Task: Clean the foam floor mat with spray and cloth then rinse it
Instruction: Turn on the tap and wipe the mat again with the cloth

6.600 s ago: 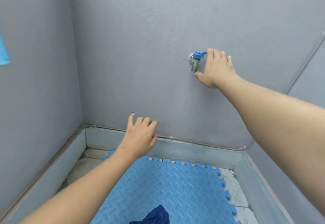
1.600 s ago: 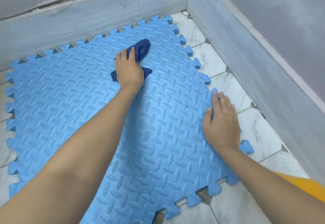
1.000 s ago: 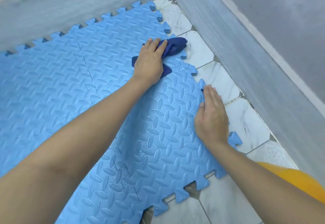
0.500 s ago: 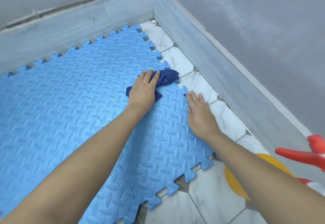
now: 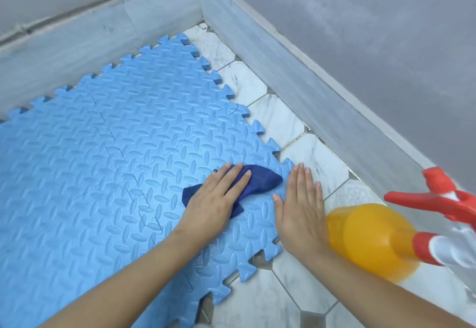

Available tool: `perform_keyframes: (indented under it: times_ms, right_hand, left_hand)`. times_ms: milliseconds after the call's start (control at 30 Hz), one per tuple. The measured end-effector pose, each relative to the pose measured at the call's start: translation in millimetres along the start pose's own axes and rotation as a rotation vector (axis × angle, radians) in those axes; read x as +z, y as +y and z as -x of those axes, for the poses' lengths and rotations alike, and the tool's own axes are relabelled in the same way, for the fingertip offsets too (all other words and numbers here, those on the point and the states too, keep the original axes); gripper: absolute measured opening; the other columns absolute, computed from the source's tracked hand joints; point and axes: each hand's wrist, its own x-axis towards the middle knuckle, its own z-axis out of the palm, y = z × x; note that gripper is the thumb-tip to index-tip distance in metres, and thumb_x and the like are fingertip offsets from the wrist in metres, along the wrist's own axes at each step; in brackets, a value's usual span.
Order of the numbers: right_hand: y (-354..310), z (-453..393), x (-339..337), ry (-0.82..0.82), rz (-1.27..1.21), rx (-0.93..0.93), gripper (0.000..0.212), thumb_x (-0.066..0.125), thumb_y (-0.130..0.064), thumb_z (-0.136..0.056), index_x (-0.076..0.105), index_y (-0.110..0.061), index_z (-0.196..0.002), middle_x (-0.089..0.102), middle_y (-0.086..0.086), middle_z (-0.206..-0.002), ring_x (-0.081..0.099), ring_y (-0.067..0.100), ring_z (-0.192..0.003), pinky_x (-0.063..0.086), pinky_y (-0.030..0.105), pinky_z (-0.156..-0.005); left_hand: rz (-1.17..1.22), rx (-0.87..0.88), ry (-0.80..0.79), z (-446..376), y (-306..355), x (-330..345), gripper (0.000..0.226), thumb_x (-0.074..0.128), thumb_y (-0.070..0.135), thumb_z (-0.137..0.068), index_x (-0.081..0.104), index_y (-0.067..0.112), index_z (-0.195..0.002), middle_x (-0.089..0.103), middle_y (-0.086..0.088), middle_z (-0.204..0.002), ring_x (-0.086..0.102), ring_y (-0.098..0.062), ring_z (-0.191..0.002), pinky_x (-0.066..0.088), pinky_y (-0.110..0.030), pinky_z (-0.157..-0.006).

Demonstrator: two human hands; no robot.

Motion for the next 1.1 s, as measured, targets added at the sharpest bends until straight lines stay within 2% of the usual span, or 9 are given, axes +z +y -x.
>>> perform_keyframes:
  times_ms: [67,233,433,600,667,800,867,967,1100]
  right_hand:
    - [0,1,1,0.035,-0.004,0.002,0.066,0.022,-0.038,-0.098,0.025,0.002,-0.151,0.026,0.016,-0.158,0.021,0.026,-0.148,0.015,0.045,-0.119]
    - [-1,3,3,0.069,0.002,-0.014,0.067,0.026,-0.036,-0.095,0.028,0.002,-0.15,0.028,0.017,-0.158,0.022,0.027,-0.148,0.019,0.046,-0.119]
    - [0,2,2,0.072,0.011,-0.03,0.069,0.026,-0.037,-0.094,0.027,0.002,-0.15,0.027,0.017,-0.158,0.021,0.027,-0.148,0.017,0.046,-0.12]
    - [-2,0,2,0.072,0.008,-0.023,0.069,0.026,-0.039,-0.094,0.025,0.001,-0.151,0.025,0.017,-0.159,0.02,0.027,-0.149,0.016,0.046,-0.12]
    - [-4,-2,1,0.072,0.013,-0.016,0.069,0.026,-0.039,-0.094,0.025,0.001,-0.151,0.026,0.017,-0.159,0.02,0.027,-0.149,0.017,0.046,-0.121]
    - [-4,-1,1,0.058,0.028,-0.013,0.07,0.024,-0.039,-0.094,0.021,0.0,-0.152,0.022,0.016,-0.16,0.016,0.026,-0.15,0.013,0.045,-0.122]
    - [-1,-1,2,0.05,0.046,-0.02,0.071,0.022,-0.039,-0.094,0.018,-0.001,-0.153,0.019,0.016,-0.161,0.014,0.026,-0.15,0.011,0.045,-0.122]
    - [3,0,3,0.05,0.061,-0.026,0.07,0.021,-0.039,-0.094,0.02,0.0,-0.152,0.021,0.017,-0.16,0.015,0.027,-0.15,0.013,0.045,-0.122]
    - [2,0,3,0.054,0.033,-0.048,0.067,0.02,-0.038,-0.096,0.02,0.0,-0.152,0.022,0.018,-0.16,0.016,0.028,-0.15,0.014,0.046,-0.121]
  left_hand:
    - [-0.018,-0.09,0.03,-31,-8,-5,0.062,0.049,0.017,-0.087,0.034,0.011,-0.147,0.036,-0.01,-0.151,0.033,-0.033,-0.14,0.031,-0.045,-0.113]
    - [0.006,-0.288,0.02,-115,-25,-17,0.068,0.054,0.026,-0.093,0.02,0.013,-0.151,0.022,-0.009,-0.157,0.012,-0.033,-0.146,0.018,-0.04,-0.118]
    - [-0.035,-0.004,0.022,-47,-29,-11,0.058,0.057,0.021,-0.093,0.036,0.015,-0.146,0.035,-0.009,-0.151,0.026,-0.029,-0.143,0.026,-0.037,-0.117]
    - [-0.063,0.083,-0.057,53,-18,-13,0.051,0.028,0.016,-0.095,0.04,0.009,-0.144,0.037,-0.013,-0.151,0.03,-0.033,-0.141,0.031,-0.046,-0.113]
    - [-0.023,0.017,-0.035,50,-24,-16,0.055,0.031,0.012,-0.09,0.04,0.009,-0.144,0.037,-0.013,-0.15,0.032,-0.034,-0.14,0.033,-0.049,-0.111]
    - [0.091,-0.266,0.061,-18,-27,-16,0.064,0.025,0.034,-0.09,0.035,0.004,-0.146,0.032,-0.019,-0.152,0.023,-0.043,-0.141,0.025,-0.051,-0.115]
    - [0.116,-0.329,0.076,-52,-22,-14,0.066,0.022,0.036,-0.09,0.033,0.004,-0.146,0.028,-0.02,-0.153,0.018,-0.045,-0.142,0.021,-0.051,-0.116]
    - [0.12,-0.233,0.083,-65,-9,-7,0.06,0.033,0.035,-0.092,0.039,0.005,-0.144,0.034,-0.019,-0.15,0.025,-0.043,-0.14,0.022,-0.047,-0.116]
    - [0.07,0.002,0.016,5,2,-2,0.052,0.033,0.03,-0.096,0.043,0.007,-0.142,0.04,-0.013,-0.147,0.031,-0.035,-0.139,0.029,-0.042,-0.115]
